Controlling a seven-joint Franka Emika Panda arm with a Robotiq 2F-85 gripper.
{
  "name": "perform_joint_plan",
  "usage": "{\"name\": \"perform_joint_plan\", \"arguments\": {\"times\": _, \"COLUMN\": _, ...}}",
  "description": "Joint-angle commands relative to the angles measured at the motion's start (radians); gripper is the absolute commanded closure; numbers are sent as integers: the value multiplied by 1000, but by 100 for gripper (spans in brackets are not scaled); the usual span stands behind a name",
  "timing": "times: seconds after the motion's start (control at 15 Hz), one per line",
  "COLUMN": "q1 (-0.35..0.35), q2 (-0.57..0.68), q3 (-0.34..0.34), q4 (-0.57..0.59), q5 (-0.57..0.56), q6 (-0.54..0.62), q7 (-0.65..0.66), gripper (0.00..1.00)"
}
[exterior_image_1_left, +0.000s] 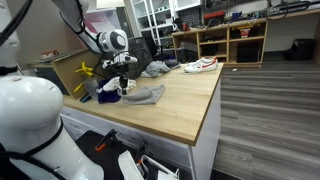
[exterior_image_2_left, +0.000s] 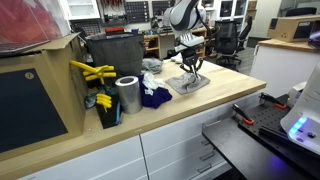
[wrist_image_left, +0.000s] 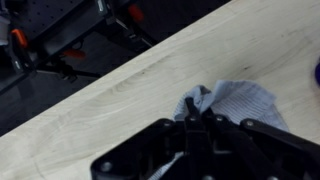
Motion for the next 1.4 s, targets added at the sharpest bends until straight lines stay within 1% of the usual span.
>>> {"name": "perform_joint_plan", "arguments": {"times": 0.0, "q1": -14, "q2": -91, "q3": 35, "q4": -101, "q5": 44, "q6": 4, "q7": 38, "gripper": 98}}
{"name": "perform_joint_plan", "arguments": {"times": 0.13, "q1": -12, "q2": -126, "q3": 49, "q4": -159, "q5": 54, "q6": 59, "q7": 53, "gripper": 98}}
{"name": "perform_joint_plan", "arguments": {"times": 0.27, "q1": -5, "q2": -160, "q3": 62, "q4": -213, "q5": 35, "q6": 109, "q7": 67, "gripper": 98}}
{"name": "perform_joint_plan", "arguments": {"times": 0.4, "q1": -3, "q2": -194, "q3": 82, "q4": -266, "q5": 24, "q6": 155, "q7": 54, "gripper": 98}}
{"name": "perform_joint_plan", "arguments": {"times": 0.53, "q1": -2, "q2": -226, "q3": 113, "q4": -314, "q5": 2, "q6": 171, "q7": -48, "gripper": 98}}
{"name": "perform_joint_plan", "arguments": {"times": 0.6, "q1": 1, "q2": -246, "q3": 129, "q4": -340, "q5": -10, "q6": 172, "q7": -83, "gripper": 68}}
{"name": "perform_joint_plan", "arguments": {"times": 0.67, "q1": 1, "q2": -266, "q3": 145, "q4": -364, "q5": -5, "q6": 171, "q7": -131, "gripper": 66}}
{"name": "perform_joint_plan", "arguments": {"times": 0.73, "q1": 2, "q2": -285, "q3": 159, "q4": -386, "q5": -8, "q6": 171, "q7": -173, "gripper": 60}}
{"name": "perform_joint_plan", "arguments": {"times": 0.8, "q1": 3, "q2": -301, "q3": 171, "q4": -404, "q5": -7, "q6": 173, "q7": -218, "gripper": 52}}
{"name": "perform_joint_plan", "arguments": {"times": 0.93, "q1": 0, "q2": -332, "q3": 191, "q4": -431, "q5": 16, "q6": 176, "q7": -329, "gripper": 38}}
{"name": "perform_joint_plan", "arguments": {"times": 1.0, "q1": -2, "q2": -346, "q3": 196, "q4": -441, "q5": 31, "q6": 181, "q7": -391, "gripper": 30}}
{"name": "perform_joint_plan", "arguments": {"times": 1.13, "q1": -13, "q2": -356, "q3": 191, "q4": -442, "q5": 26, "q6": 176, "q7": -420, "gripper": 16}}
{"name": "perform_joint_plan", "arguments": {"times": 1.27, "q1": -39, "q2": -344, "q3": 171, "q4": -428, "q5": 1, "q6": 174, "q7": -401, "gripper": 2}}
{"name": "perform_joint_plan", "arguments": {"times": 1.33, "q1": -56, "q2": -331, "q3": 158, "q4": -419, "q5": -15, "q6": 177, "q7": -385, "gripper": 0}}
